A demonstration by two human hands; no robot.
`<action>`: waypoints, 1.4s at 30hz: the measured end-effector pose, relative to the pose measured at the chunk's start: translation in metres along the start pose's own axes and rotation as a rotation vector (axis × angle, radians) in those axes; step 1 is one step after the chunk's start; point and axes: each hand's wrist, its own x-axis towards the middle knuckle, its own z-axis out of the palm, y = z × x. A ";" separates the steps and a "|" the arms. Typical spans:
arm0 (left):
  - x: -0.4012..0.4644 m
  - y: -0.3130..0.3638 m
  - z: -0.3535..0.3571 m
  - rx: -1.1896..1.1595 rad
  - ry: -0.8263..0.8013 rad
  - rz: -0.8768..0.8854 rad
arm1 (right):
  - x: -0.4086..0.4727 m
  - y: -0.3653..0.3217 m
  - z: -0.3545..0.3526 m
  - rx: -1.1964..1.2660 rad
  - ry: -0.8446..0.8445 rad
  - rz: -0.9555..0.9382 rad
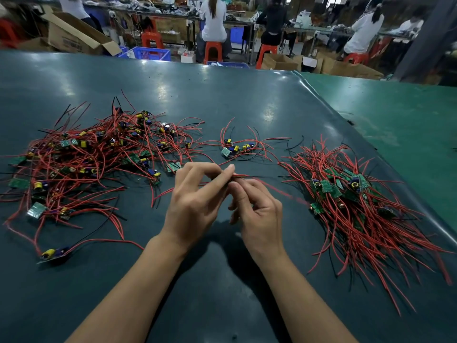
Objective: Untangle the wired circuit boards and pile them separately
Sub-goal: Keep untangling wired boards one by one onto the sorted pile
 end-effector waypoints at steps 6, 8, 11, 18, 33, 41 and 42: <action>0.000 0.003 0.000 -0.042 -0.062 0.044 | 0.008 -0.002 -0.005 0.297 0.122 0.340; -0.001 0.004 -0.001 -0.040 -0.083 0.036 | 0.010 0.000 -0.006 0.308 0.146 0.380; -0.002 0.006 0.000 -0.038 -0.112 0.024 | 0.012 0.001 -0.008 0.316 0.204 0.413; -0.008 0.000 -0.008 -0.056 -0.147 0.000 | 0.025 0.002 -0.024 0.499 0.470 0.515; -0.014 -0.009 -0.017 -0.121 -0.231 -0.061 | 0.029 0.002 -0.035 0.584 0.438 0.616; -0.016 -0.008 -0.016 -0.095 -0.198 -0.078 | 0.028 0.001 -0.040 0.678 0.461 0.645; -0.016 -0.008 -0.017 -0.068 -0.163 -0.102 | 0.029 0.001 -0.041 0.679 0.490 0.631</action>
